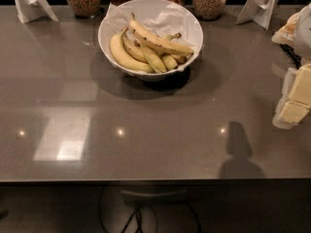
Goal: Pick banana from white bowl
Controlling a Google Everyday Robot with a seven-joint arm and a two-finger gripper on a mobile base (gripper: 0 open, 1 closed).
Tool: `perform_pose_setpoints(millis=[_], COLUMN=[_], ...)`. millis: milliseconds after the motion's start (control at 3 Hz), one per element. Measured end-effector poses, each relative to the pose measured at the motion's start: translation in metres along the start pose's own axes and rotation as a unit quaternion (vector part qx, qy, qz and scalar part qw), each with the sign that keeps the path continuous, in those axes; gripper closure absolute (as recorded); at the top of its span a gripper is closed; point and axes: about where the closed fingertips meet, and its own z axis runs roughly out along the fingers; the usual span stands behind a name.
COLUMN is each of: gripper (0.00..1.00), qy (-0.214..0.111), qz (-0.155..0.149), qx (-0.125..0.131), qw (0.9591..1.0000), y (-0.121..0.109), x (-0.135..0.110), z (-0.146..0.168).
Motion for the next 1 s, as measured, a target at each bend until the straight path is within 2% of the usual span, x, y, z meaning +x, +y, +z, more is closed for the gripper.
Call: perform_pose_setpoints(millis=[333, 667, 1000], gripper=[0.0, 0.0, 0.0], qy=[0.0, -0.034, -0.097], qz=[0.0, 0.0, 0.002], qx=[0.0, 0.006, 0.006], qw=[1.0, 0.9994, 0.9953], y=[0.0, -0.003, -0.013], x=[0.0, -0.019, -0.061], z=[0.0, 0.0, 0.008])
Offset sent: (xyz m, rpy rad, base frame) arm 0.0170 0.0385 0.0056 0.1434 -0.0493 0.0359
